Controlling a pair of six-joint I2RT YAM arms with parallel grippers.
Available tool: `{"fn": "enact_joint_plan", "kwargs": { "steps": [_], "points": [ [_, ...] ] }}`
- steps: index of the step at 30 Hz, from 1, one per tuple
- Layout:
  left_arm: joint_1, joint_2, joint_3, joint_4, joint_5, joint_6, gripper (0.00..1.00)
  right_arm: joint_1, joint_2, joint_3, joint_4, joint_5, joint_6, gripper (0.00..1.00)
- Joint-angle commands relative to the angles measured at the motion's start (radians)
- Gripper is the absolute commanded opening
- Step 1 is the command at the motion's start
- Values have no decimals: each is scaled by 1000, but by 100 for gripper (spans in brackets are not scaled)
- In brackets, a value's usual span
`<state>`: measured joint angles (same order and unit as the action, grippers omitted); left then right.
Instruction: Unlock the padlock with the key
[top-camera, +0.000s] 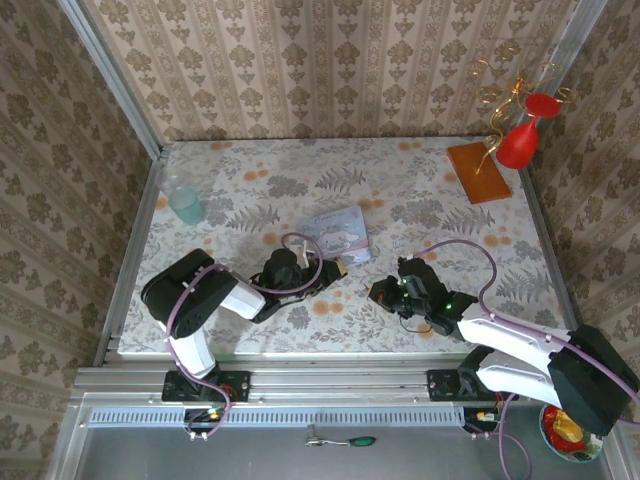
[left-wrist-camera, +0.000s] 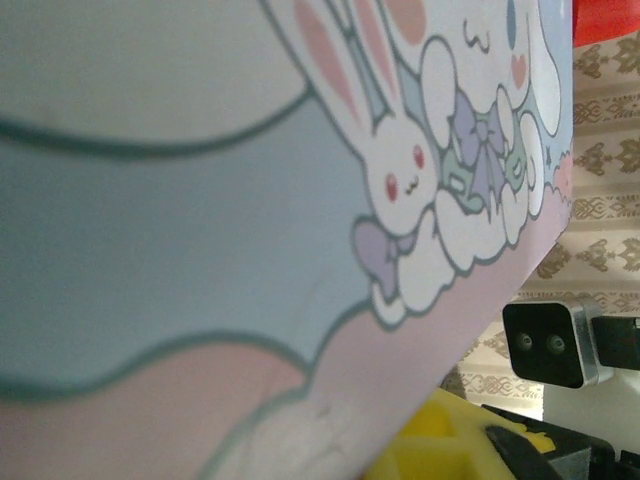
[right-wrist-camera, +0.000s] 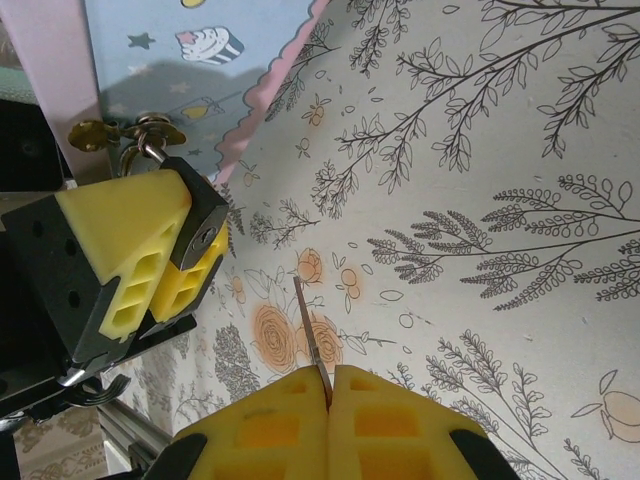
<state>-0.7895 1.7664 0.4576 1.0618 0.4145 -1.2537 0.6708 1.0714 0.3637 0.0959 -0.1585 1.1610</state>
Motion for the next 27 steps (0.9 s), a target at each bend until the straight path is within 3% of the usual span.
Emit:
{"fn": "enact_joint_plan", "kwargs": {
  "steps": [1,14,27],
  "points": [
    [3,12,-12,47,50,-74,0,8,3,11,25,2,19,0],
    [1,-106,-18,-61,25,-103,0,21,49,-10,193,-66,2,0],
    [-8,-87,-25,-2,7,-167,0,5,159,15,328,-140,-11,0]
  ]
}}
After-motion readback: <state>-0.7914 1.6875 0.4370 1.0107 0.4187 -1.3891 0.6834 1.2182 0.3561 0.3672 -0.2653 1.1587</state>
